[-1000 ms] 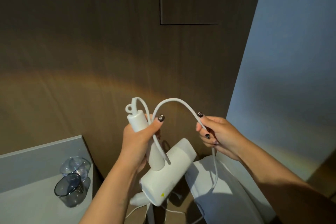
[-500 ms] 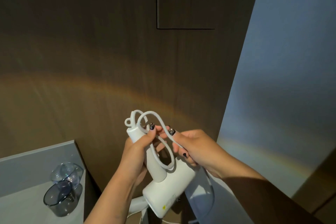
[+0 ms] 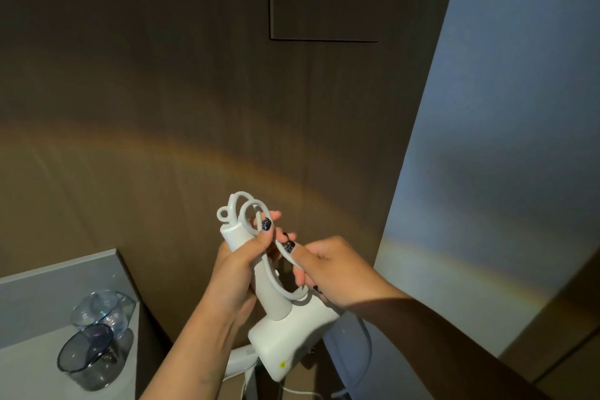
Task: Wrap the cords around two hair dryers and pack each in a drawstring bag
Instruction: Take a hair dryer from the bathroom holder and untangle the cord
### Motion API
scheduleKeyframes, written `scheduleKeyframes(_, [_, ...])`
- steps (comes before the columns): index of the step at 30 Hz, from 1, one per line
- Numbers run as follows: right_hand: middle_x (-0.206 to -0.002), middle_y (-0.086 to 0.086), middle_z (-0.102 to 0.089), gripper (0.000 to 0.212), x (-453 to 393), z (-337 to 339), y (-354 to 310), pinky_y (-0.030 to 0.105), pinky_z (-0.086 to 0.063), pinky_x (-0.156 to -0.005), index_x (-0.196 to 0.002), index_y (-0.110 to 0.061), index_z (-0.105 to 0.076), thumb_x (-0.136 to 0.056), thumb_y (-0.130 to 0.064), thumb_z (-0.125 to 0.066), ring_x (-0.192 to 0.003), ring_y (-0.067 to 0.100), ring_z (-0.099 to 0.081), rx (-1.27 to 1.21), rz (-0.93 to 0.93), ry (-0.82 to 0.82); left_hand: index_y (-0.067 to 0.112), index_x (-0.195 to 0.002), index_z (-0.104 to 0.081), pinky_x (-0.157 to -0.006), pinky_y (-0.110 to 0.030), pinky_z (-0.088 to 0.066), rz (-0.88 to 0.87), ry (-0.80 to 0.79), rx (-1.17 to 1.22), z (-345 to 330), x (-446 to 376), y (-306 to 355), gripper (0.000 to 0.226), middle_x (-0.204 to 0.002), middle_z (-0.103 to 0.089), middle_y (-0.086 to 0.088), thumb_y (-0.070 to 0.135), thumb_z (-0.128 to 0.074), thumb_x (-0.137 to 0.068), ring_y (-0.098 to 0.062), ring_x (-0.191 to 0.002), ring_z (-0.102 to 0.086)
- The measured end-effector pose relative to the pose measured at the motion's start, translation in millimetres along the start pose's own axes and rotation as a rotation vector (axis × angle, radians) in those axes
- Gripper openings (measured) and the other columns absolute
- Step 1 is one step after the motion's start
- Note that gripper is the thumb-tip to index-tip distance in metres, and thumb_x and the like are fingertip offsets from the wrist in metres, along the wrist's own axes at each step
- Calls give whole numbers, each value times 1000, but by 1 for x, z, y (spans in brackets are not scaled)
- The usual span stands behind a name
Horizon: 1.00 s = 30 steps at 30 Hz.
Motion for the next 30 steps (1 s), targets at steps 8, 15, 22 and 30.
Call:
scheduleKeyframes(8, [-48,0,-42,46,-5,19,36,16,-30,-46,-55,-12,-57,-94,-37,-55,-42,8,-35,-217,-101,-13,15,-91,-62,-76,-34,-58,-64,75,229,13,-15,12,11,-69,-62,-1,17,-63,-80,-17,-73,-67])
scheduleKeyframes(15, [-52,5,-40,43,-14,44,85,24,-32,-51,-51,-16,-57,-71,-53,-68,-47,13,-35,-270,-188,53,20,-73,-69,-83,-34,-56,-97,59,351,28,-21,24,20,-68,-58,2,23,-85,-63,-11,-66,-61])
scheduleKeyframes(22, [-50,4,-41,34,-17,53,101,22,-30,-47,-59,-10,-64,-76,-38,-73,-47,13,-36,-303,-209,106,18,-84,-61,-74,-32,-58,-143,114,255,40,-17,37,4,-78,-69,0,17,-58,-81,-13,-73,-70])
scheduleKeyframes(30, [-67,19,-58,29,-20,61,48,29,-41,-67,-69,-6,-72,-81,-32,-73,-67,19,-53,-165,-6,181,14,-84,-63,-55,-26,-50,-107,248,-84,41,-11,41,11,-68,-58,-3,5,-67,-80,-12,-54,-53])
Point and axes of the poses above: each hand's wrist, its own x-axis away from the middle knuckle, its own z-axis out of the back of the hand, y = z × x, the point moved 7 cm from there along -x, towards the middle knuckle
